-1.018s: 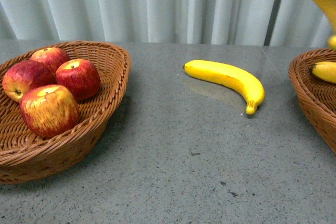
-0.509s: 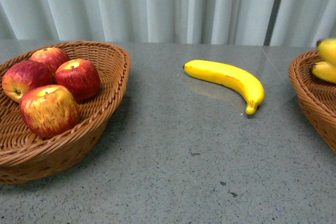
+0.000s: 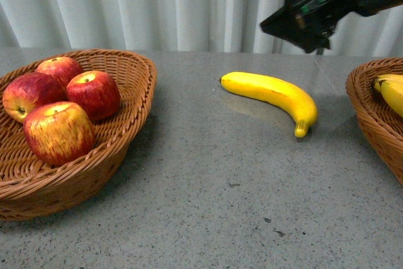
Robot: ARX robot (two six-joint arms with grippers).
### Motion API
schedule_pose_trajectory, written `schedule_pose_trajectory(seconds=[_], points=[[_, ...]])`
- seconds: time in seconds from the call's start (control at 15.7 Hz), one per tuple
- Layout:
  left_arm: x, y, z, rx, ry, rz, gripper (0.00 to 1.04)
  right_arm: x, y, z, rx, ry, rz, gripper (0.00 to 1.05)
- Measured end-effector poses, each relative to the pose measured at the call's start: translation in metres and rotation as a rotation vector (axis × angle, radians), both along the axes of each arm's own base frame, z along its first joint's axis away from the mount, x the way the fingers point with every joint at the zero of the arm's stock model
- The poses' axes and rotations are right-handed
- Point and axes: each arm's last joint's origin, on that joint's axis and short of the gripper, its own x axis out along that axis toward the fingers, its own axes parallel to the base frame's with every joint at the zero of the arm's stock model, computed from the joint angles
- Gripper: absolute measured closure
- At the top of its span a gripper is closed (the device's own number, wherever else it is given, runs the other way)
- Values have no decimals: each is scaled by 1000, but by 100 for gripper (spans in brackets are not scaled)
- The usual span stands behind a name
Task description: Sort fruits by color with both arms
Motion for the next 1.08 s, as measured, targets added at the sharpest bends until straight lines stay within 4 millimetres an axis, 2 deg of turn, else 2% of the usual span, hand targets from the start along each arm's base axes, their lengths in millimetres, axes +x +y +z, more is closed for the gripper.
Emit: schedule_pose_trajectory(seconds=[0.06, 0.13, 0.19, 0.32, 0.51, 0.64, 0.83, 0.89, 1.08], points=[[0, 0, 0, 0, 0, 0, 7, 14, 16, -8, -8, 28, 19, 7], [0, 0, 0, 0, 0, 0, 7, 35, 41, -29, -46, 92, 40, 7], [0, 0, 0, 0, 0, 1, 7, 60, 56, -53, -115, 168, 35, 7], [0, 0, 0, 0, 0, 0, 7, 83, 55, -68, -241, 186, -43, 7], [0, 0, 0, 0, 0, 0, 7, 91, 46, -81, -298, 242, -108, 7], [0, 0, 0, 0, 0, 0, 7, 94, 36, -84, -322, 305, -145, 7], [0, 0, 0, 0, 0, 0, 7, 92, 33, -84, -335, 352, -151, 7], [0, 0, 0, 0, 0, 0, 7, 90, 33, -83, -335, 356, -147, 9], [0, 0, 0, 0, 0, 0, 7, 85, 39, -85, -332, 359, -117, 33]])
